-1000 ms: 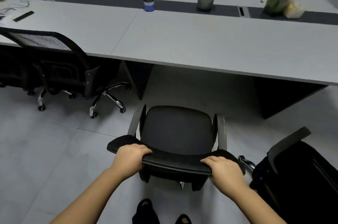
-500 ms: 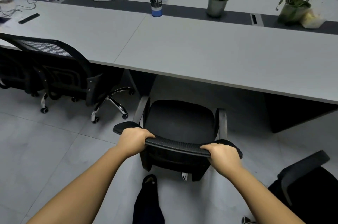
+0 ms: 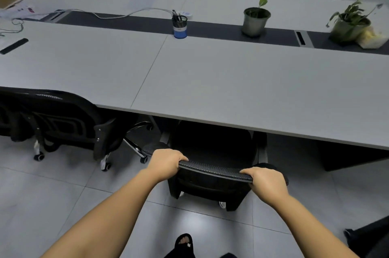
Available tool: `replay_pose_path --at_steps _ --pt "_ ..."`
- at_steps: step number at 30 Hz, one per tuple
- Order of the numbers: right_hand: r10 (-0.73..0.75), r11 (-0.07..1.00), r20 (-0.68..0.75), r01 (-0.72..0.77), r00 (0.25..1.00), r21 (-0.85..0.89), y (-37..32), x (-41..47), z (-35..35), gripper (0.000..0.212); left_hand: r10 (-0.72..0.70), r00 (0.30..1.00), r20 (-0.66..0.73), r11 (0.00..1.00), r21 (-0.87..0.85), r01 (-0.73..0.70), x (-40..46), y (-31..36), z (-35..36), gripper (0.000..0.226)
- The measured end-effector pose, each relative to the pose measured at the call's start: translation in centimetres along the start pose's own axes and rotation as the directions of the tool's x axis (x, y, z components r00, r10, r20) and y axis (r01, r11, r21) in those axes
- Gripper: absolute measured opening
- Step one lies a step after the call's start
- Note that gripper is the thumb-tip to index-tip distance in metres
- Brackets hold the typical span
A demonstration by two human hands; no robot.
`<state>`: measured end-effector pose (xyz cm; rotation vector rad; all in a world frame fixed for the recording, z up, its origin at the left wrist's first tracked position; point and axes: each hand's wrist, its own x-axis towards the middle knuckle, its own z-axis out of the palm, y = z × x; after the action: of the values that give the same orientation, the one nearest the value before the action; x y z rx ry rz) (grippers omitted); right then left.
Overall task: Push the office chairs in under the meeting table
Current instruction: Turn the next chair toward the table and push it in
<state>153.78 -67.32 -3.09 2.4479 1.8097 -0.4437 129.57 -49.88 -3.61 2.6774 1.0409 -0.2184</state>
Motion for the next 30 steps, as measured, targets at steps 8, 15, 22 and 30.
replay_pose_path --at_steps 8,15,22,30 --pt "-0.034 0.999 0.012 0.034 0.999 0.013 0.6 6.7 -2.3 0.042 -0.08 0.996 0.028 0.996 -0.037 0.081 5.5 -2.1 -2.0 0.045" --pt "-0.091 0.995 0.013 0.091 0.996 0.046 2.0 11.4 -3.7 0.041 -0.121 0.992 0.02 0.991 -0.056 0.122 9.2 -2.8 -3.9 0.048" --pt "-0.106 0.994 0.033 0.104 0.994 0.043 2.3 12.1 -2.9 0.049 -0.107 0.994 0.01 0.993 -0.041 0.107 9.7 -3.0 -3.9 0.041" --pt "-0.117 0.991 0.059 0.112 0.991 0.069 2.5 11.9 -3.9 0.042 -0.078 0.993 0.09 0.997 -0.01 0.079 9.8 -2.9 -4.4 0.044"
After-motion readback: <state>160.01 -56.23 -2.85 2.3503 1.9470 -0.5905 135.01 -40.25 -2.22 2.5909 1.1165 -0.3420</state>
